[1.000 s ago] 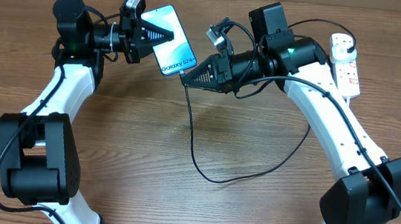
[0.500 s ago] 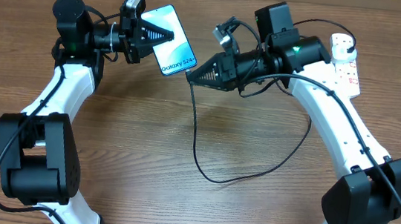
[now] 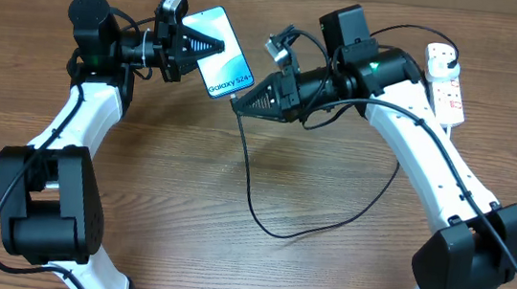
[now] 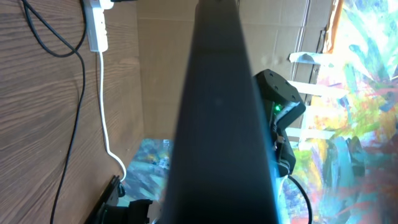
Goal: Plug charger to phone and switch on socket
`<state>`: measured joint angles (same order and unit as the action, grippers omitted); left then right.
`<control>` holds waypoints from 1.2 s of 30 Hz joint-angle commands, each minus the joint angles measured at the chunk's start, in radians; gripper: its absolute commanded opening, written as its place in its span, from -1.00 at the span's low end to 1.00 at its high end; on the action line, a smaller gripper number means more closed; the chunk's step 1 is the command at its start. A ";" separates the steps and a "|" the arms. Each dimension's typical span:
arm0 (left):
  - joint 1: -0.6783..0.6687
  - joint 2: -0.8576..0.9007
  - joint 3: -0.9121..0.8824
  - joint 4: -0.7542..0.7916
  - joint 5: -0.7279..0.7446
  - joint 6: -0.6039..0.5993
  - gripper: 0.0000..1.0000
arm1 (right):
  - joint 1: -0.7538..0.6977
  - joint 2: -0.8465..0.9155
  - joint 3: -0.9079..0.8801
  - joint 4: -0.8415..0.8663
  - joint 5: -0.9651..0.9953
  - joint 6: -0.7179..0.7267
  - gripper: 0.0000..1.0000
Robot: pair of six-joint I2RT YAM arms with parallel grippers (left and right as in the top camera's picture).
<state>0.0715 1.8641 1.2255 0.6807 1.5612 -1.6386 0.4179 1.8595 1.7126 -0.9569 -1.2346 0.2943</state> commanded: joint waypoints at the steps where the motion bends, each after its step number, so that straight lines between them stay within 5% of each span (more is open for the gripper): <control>1: -0.008 0.001 0.011 0.008 0.020 0.032 -0.92 | -0.001 -0.015 0.009 0.005 -0.032 -0.007 -0.93; 36: -0.008 0.001 0.011 0.008 0.020 0.035 -0.92 | -0.009 0.000 0.009 0.013 0.028 -0.003 -0.93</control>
<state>0.0715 1.8641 1.2255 0.6811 1.5612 -1.6268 0.4183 1.8599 1.7126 -0.9501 -1.2011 0.2947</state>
